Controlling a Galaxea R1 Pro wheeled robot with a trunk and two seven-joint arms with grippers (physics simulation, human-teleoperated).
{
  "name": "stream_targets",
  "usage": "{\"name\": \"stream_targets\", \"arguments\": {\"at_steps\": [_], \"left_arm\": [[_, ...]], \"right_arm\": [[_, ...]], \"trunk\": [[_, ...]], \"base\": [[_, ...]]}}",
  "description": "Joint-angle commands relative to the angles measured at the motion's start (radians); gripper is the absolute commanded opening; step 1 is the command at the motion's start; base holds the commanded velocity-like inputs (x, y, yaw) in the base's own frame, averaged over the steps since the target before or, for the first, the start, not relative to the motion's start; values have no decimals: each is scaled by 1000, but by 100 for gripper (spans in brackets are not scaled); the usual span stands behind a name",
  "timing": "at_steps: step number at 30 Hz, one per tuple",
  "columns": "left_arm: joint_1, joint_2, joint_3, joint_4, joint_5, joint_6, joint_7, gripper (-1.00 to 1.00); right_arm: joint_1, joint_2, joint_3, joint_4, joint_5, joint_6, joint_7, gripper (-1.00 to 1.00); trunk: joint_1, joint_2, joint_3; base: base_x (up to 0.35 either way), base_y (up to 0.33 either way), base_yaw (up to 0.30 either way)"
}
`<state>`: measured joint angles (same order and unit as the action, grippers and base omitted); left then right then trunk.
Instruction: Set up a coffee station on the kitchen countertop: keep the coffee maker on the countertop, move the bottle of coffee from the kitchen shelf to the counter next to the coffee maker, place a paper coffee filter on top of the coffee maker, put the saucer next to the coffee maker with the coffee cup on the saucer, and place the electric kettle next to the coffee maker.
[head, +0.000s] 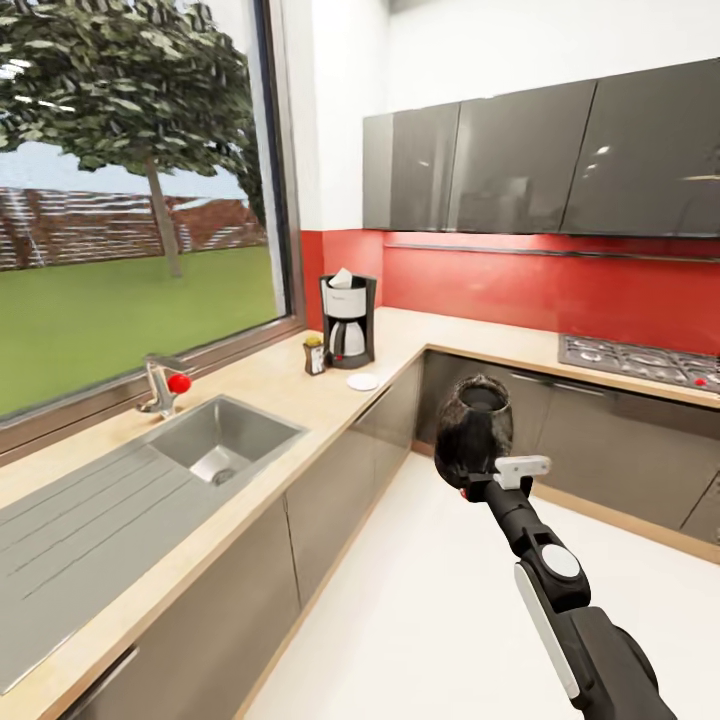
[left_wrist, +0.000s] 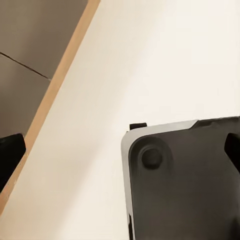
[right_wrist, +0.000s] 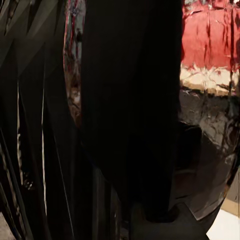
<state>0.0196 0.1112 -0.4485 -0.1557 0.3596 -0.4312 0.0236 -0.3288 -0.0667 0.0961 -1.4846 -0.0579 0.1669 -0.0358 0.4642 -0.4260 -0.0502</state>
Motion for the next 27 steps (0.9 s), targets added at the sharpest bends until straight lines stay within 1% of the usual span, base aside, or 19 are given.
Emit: {"name": "stream_targets", "arguments": {"at_steps": [1, 11, 18, 21, 27], "left_arm": [[0, 1, -8, -2, 9, -1, 2, 100], [0, 1, -7, -2, 9, -3, 2, 100], [0, 5, -6, -3, 15, -2, 4, 100], [0, 5, -6, -3, 16, -3, 4, 100], [0, 5, -6, -3, 17, -3, 4, 100]], "right_arm": [[-1, -1, 2, -2, -5, 5, -4, -100], [-1, -1, 2, -2, -5, 5, -4, -100], [-1, -1, 2, -2, -5, 5, -4, -100], [-1, -1, 2, -2, -5, 5, -4, -100], [-1, -1, 2, -2, -5, 5, -4, -100]], "trunk": [[1, -2, -2], [1, -2, -2], [1, -2, -2], [1, -2, -2], [1, -2, -2]], "base": [[335, -1, -232], [335, 0, -265], [335, 0, -260], [335, -4, -113], [334, -64, -16]]}}
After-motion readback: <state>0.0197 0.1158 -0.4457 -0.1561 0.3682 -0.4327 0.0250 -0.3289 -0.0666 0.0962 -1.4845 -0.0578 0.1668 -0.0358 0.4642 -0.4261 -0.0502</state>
